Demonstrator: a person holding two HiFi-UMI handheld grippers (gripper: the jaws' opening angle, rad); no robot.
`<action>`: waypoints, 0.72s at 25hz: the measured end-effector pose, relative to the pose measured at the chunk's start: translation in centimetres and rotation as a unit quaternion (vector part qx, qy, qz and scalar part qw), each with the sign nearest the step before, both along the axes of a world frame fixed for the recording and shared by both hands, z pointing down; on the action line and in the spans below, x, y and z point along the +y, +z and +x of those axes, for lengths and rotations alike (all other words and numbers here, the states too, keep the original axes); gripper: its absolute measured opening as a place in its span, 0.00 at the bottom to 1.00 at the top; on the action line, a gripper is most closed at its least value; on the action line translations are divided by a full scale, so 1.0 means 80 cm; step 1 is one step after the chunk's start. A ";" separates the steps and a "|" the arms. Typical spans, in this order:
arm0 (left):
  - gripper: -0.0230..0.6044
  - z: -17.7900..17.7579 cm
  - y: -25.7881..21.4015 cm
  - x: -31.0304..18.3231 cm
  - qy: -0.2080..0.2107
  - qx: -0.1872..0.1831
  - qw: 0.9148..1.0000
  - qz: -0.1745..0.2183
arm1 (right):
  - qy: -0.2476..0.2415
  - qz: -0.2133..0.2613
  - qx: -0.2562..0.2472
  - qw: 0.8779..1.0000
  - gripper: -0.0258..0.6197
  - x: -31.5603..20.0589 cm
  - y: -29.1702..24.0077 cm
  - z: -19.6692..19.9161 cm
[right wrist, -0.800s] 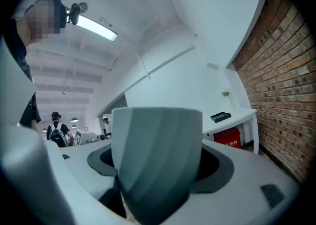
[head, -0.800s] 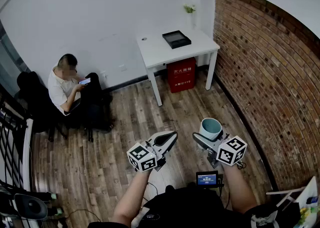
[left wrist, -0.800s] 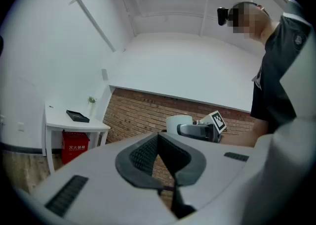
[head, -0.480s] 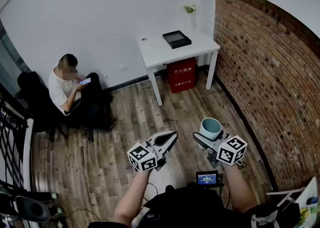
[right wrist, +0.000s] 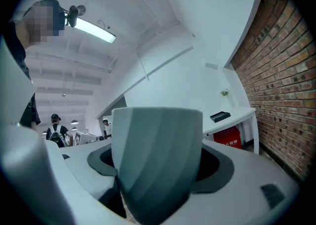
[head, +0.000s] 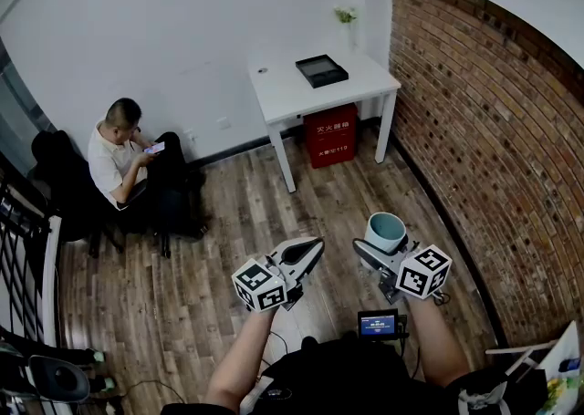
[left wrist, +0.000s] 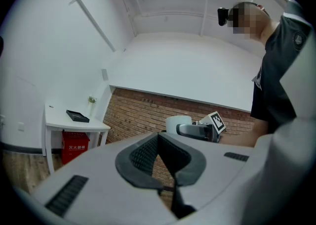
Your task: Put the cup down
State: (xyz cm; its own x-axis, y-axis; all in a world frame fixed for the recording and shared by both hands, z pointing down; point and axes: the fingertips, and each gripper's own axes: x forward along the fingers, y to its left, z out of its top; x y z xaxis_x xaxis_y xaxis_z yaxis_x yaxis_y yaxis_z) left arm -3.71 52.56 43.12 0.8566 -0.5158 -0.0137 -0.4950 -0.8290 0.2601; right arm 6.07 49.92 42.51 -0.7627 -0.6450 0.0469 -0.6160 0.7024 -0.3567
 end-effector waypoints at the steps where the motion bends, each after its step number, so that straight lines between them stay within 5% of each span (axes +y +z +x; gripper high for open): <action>1: 0.05 0.000 0.000 -0.001 0.000 0.000 1.000 -0.001 | 0.000 -0.001 -0.001 1.000 0.66 -0.001 0.000 0.001; 18: 0.05 0.025 0.010 -0.012 -0.003 -0.007 1.000 -0.011 | 0.002 -0.013 -0.008 1.000 0.66 -0.011 0.011 0.029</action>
State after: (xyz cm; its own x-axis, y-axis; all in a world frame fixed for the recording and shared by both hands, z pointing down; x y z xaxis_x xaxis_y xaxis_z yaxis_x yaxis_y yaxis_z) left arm -1.71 51.63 43.89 0.8533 -0.5213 0.0096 -0.5040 -0.8199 0.2714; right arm 8.42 49.05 43.40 -0.7606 -0.6472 0.0512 -0.6131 0.6902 -0.3843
